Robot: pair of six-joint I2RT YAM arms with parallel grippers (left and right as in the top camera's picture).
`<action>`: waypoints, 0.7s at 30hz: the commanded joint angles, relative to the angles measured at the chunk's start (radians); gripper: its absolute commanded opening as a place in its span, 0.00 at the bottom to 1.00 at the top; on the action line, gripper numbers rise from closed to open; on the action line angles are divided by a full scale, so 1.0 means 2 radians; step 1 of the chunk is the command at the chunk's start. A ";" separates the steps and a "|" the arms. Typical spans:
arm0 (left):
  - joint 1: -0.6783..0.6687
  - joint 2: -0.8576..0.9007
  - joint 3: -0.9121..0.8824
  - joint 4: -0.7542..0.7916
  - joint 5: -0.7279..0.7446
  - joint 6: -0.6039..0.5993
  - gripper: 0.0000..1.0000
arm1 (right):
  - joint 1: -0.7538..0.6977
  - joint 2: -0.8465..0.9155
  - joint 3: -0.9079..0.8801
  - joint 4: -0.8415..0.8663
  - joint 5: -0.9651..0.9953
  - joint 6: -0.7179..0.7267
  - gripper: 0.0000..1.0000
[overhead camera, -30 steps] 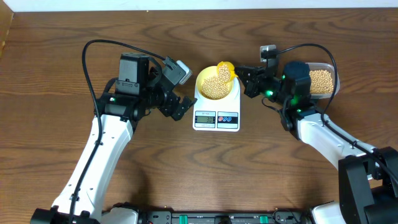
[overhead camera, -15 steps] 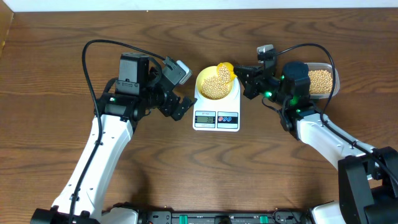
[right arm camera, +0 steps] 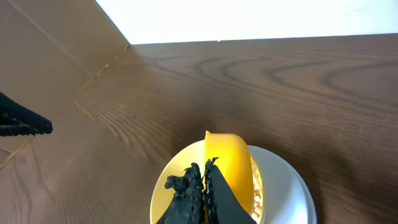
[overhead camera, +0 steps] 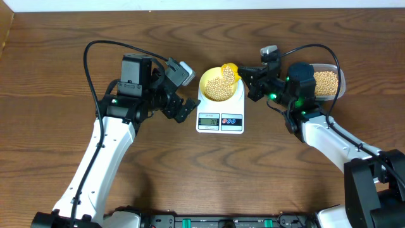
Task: Scoop item into bowl and weigh 50g on scale
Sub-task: 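Tilt the yellow scoop over the yellow bowl to pour soybeans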
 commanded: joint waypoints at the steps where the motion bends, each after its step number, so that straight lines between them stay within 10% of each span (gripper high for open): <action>1: 0.001 -0.006 -0.004 0.000 0.006 -0.002 0.98 | 0.005 0.004 0.001 0.002 -0.001 -0.021 0.01; 21: 0.001 -0.006 -0.004 0.000 0.006 -0.002 0.98 | 0.005 0.004 0.001 0.003 -0.004 -0.025 0.01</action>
